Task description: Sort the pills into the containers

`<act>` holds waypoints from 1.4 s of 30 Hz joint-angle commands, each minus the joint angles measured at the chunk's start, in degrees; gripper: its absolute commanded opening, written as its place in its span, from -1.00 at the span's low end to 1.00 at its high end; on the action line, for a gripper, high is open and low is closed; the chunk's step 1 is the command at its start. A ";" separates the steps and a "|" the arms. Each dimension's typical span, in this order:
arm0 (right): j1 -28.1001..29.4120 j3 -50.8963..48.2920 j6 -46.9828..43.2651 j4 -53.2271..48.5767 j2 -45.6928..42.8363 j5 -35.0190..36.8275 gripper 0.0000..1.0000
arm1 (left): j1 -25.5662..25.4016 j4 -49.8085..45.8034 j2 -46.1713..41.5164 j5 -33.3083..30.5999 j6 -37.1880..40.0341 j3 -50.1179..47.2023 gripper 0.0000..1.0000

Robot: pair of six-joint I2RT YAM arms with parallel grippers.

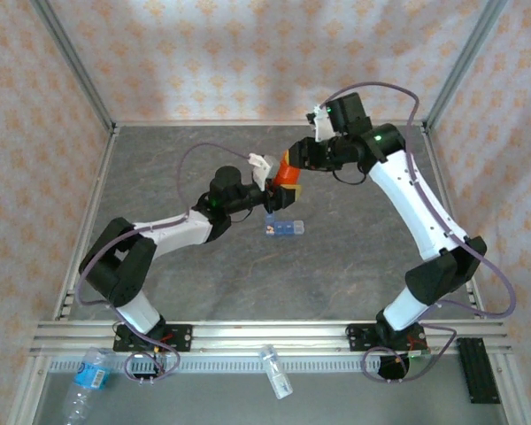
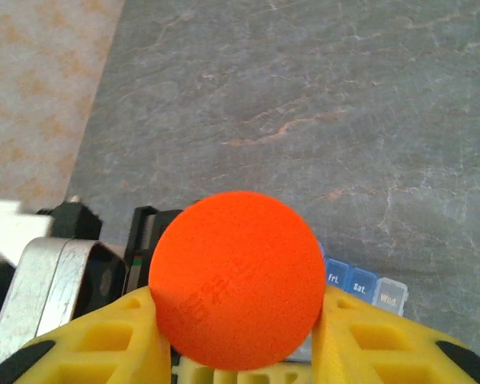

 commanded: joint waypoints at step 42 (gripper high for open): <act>-4.60 13.34 -15.10 -11.86 1.26 -14.14 0.48 | -0.23 7.27 -0.55 15.76 -4.90 6.25 -1.00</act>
